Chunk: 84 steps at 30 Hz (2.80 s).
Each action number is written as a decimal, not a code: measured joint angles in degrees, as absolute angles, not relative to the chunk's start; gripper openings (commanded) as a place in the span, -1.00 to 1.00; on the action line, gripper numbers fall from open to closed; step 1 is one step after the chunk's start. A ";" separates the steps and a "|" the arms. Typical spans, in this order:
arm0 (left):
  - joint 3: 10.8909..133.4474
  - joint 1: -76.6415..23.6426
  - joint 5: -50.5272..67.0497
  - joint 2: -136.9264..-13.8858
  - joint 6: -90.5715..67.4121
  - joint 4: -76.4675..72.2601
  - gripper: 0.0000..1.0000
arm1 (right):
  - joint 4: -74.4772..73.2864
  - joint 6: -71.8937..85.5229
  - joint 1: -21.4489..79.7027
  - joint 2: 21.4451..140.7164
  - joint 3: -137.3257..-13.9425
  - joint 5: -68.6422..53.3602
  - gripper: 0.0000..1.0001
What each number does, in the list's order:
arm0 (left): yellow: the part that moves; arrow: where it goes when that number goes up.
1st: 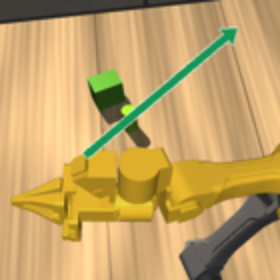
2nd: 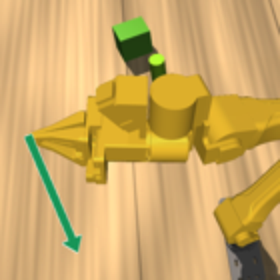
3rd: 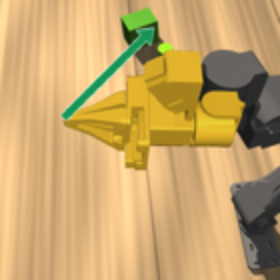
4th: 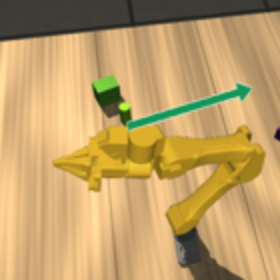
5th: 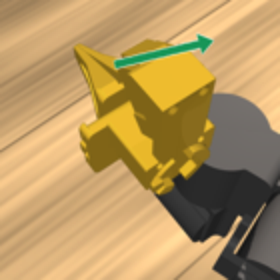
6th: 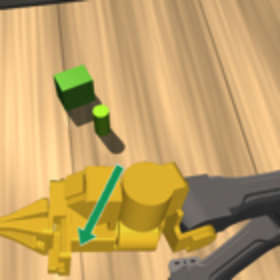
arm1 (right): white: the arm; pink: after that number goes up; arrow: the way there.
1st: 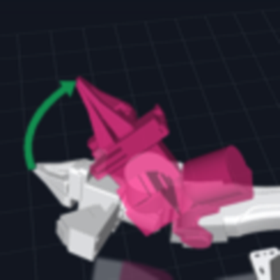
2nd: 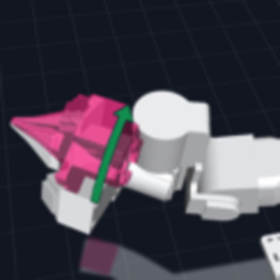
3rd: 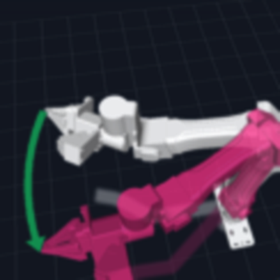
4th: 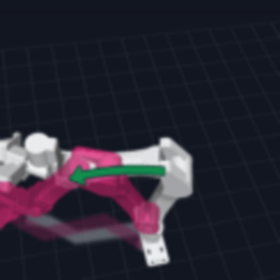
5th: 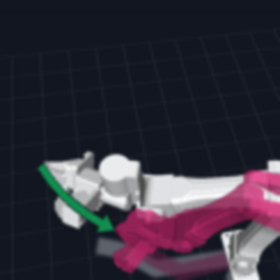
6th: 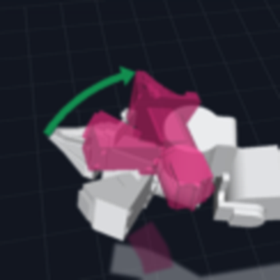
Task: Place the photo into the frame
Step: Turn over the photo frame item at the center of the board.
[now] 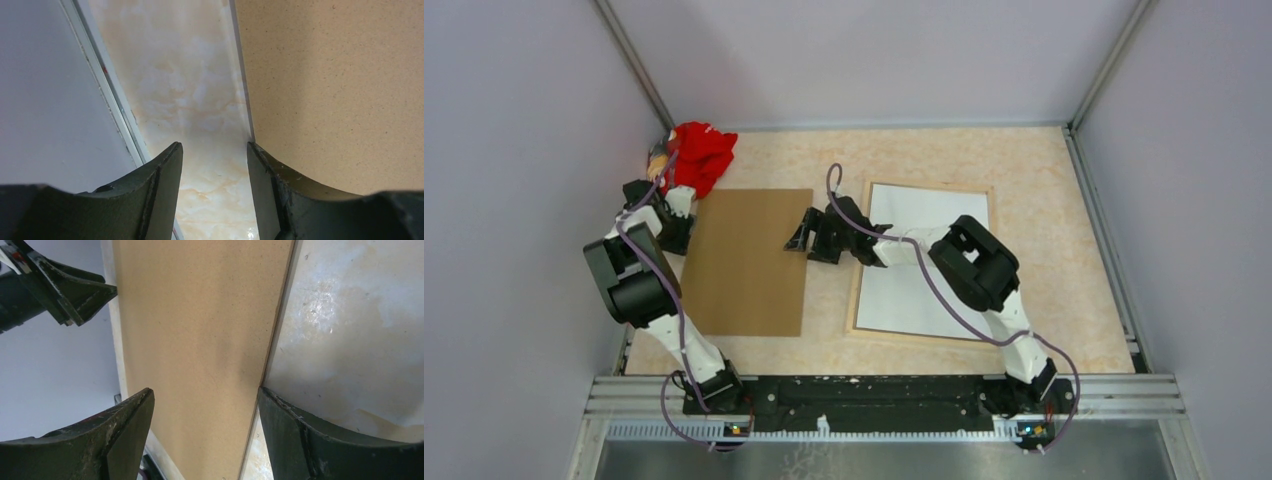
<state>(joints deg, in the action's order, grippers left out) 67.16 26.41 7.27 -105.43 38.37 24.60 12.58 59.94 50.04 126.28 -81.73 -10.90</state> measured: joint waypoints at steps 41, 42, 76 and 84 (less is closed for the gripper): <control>67.02 21.28 21.69 -105.32 43.48 30.65 0.19 | 51.99 74.70 49.32 120.03 -72.51 -26.59 0.25; 67.05 20.67 22.59 -105.23 43.48 31.35 0.19 | 50.68 74.61 49.52 120.07 -72.51 -26.30 0.25; 90.65 -13.98 32.62 -71.61 44.93 58.00 0.97 | -17.91 59.81 39.16 108.05 -95.88 -2.90 -1.00; 76.99 -15.07 34.48 -61.19 54.00 59.13 0.97 | -18.57 68.79 31.94 105.62 -96.07 -3.66 -1.00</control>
<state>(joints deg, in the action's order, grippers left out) 76.99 -15.07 34.48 -61.19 54.00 59.13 -18.57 68.79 31.94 105.62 -96.07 -3.66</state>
